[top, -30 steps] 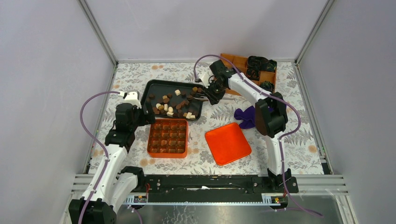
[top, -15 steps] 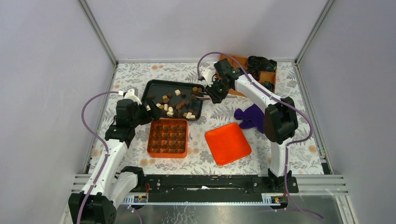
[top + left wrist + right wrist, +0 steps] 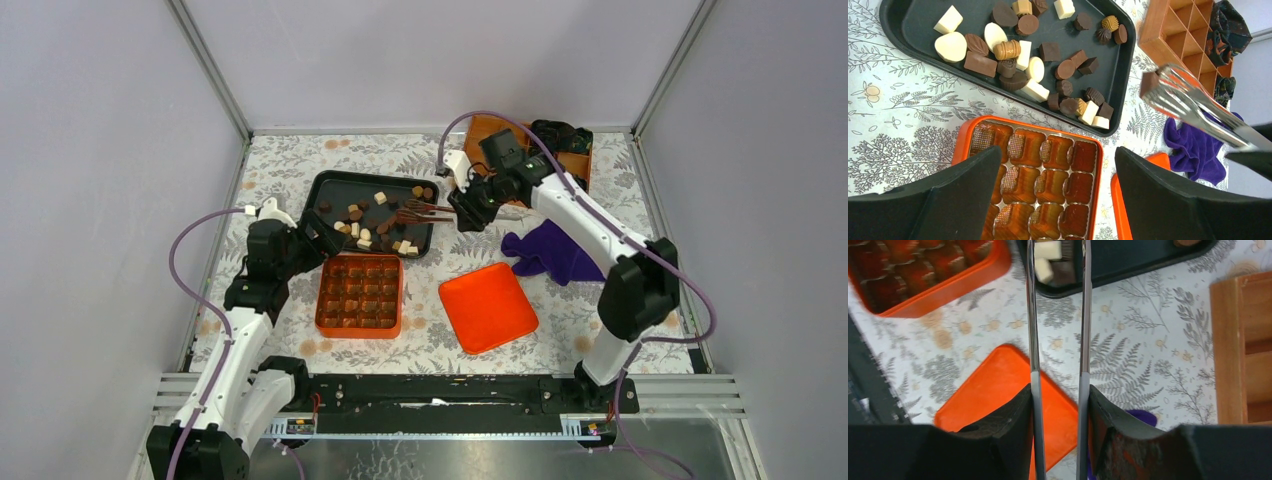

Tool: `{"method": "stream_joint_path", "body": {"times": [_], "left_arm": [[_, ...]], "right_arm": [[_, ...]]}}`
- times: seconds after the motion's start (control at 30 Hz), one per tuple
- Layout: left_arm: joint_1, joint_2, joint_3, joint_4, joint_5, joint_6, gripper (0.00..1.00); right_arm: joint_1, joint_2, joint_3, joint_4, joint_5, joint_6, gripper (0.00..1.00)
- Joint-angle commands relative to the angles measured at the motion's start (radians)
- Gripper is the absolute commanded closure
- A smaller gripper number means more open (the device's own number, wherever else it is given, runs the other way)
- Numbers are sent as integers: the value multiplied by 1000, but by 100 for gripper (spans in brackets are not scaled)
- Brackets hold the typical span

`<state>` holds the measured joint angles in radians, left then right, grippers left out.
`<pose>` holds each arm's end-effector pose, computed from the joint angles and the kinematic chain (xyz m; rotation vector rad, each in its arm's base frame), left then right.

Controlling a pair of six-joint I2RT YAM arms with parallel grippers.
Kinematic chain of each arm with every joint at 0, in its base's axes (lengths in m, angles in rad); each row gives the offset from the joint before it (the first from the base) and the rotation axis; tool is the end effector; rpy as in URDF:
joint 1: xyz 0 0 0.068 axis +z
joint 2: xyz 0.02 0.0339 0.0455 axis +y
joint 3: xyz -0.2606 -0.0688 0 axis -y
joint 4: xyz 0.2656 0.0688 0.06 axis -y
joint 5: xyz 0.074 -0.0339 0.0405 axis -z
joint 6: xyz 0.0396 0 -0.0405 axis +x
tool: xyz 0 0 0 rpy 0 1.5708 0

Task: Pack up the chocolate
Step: Place the fake chocolate in the packing box.

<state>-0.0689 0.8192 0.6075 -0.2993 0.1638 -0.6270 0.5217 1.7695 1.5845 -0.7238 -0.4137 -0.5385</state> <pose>0.2120 -0.0211 0.2514 -0.4875 2.0727 -0.5889 0.3487 0.2188 0.2921 -1.3816 2.0104 0.5035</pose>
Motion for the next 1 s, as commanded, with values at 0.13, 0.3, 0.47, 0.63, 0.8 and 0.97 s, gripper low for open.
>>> {"method": "stream_joint_path", "body": {"times": [0.13,0.3,0.47,0.63,0.8,0.97], "left_arm": [[9,0,8,23,-34,6,12],[10,4,-2,50,19,-63,12],[12,-43,-28,125,41,-104,11],[14,-65,-32,135,39,-111,1],[14,-91,-62,190,42,-142,1],[14,-76,-66,192,54,-145,1]], "right_arm": [[32,-172,-118,-3,-210,-80,84],[88,-171,-145,-12,-163,-130,83],[145,-142,-128,-8,-67,-148,83],[195,-125,-129,-7,-9,-160,82],[225,-112,-135,4,44,-156,81],[232,-100,-127,16,78,-139,79]]}}
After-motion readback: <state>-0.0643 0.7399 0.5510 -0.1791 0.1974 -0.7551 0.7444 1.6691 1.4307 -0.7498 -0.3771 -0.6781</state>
